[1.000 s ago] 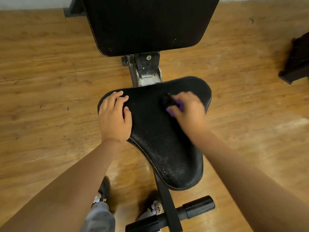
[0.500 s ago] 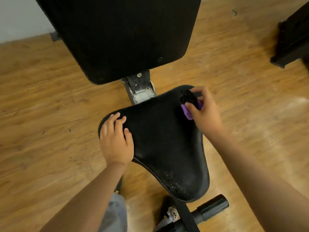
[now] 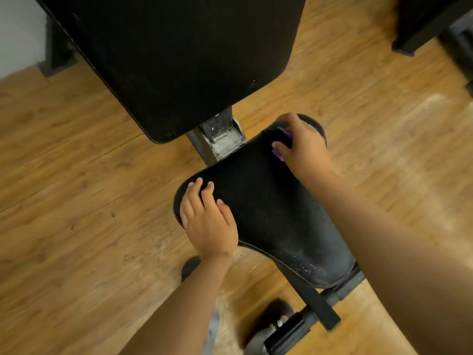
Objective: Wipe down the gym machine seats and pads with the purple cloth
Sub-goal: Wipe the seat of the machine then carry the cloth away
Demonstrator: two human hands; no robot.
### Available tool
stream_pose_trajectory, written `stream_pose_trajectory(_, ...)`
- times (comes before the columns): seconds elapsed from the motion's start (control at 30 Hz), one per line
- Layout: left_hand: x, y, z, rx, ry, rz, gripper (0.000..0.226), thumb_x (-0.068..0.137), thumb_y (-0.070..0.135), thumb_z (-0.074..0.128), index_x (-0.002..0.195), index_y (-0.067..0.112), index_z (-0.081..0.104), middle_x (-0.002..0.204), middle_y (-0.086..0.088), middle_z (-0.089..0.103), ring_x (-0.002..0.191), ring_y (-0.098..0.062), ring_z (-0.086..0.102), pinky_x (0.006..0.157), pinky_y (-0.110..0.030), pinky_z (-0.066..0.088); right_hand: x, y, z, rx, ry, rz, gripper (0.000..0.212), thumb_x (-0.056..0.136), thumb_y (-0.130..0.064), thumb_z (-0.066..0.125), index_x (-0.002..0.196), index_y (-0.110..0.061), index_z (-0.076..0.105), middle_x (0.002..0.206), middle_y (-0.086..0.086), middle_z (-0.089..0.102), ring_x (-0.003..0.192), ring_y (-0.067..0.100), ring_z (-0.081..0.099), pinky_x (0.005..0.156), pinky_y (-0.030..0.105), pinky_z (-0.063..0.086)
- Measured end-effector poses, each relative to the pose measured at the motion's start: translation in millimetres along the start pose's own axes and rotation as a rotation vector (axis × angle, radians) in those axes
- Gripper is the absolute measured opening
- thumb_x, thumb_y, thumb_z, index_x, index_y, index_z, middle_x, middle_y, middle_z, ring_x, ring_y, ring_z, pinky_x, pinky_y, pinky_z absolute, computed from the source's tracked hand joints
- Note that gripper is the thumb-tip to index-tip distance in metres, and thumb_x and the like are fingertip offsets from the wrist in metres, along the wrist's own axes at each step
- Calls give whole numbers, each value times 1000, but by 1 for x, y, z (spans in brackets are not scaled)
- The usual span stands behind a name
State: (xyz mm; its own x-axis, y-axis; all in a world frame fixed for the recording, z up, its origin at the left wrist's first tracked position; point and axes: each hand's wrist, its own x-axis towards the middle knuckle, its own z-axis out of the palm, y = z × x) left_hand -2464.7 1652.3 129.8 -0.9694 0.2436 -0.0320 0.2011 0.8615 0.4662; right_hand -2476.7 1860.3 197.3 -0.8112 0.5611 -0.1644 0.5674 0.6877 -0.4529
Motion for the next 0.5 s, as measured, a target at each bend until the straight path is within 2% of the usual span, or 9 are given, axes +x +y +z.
stream_pose_trajectory(0.1, 0, 0, 0, 2, 1, 9, 39, 95, 22, 34, 126, 10, 56, 140, -9, 50, 136, -28, 37, 110, -44, 31, -1, -15, 16, 6, 38, 21, 30, 87, -22, 67, 115, -14, 60, 112, 5, 62, 107, 23, 54, 80, 31, 42)
stream_pose_trajectory(0.17, 0, 0, 0, -3, 2, 8, 40, 95, 22, 34, 126, 10, 56, 140, -9, 49, 136, -28, 37, 109, -44, 31, -23, -23, 23, 8, -20, -42, 25, 85, -23, 69, 108, -14, 65, 104, 4, 62, 100, 21, 55, 77, 29, 39)
stream_pose_trajectory(0.3, 0, -1, 0, -16, 0, 13, 39, 95, 21, 35, 126, 9, 56, 140, -9, 49, 136, -28, 37, 109, -45, 31, -109, -16, 8, 38, -146, -125, 23, 81, -21, 74, 101, -15, 67, 94, -1, 61, 91, 18, 55, 75, 28, 44)
stream_pose_trajectory(0.43, 0, 0, -1, -30, 11, 8, 38, 95, 20, 37, 125, 9, 57, 139, -9, 49, 135, -28, 38, 109, -45, 31, -156, 26, -31, 51, -156, 31, 20, 81, -20, 75, 100, -17, 68, 89, -9, 57, 83, 10, 54, 71, 11, 39)
stream_pose_trajectory(0.5, -1, 0, 0, -31, 20, 2, 38, 95, 20, 37, 125, 10, 57, 139, -9, 50, 135, -28, 38, 109, -45, 32, -154, 33, -32, 64, -108, 66, 20, 82, -20, 74, 100, -16, 69, 88, -8, 57, 82, 10, 53, 70, 11, 37)
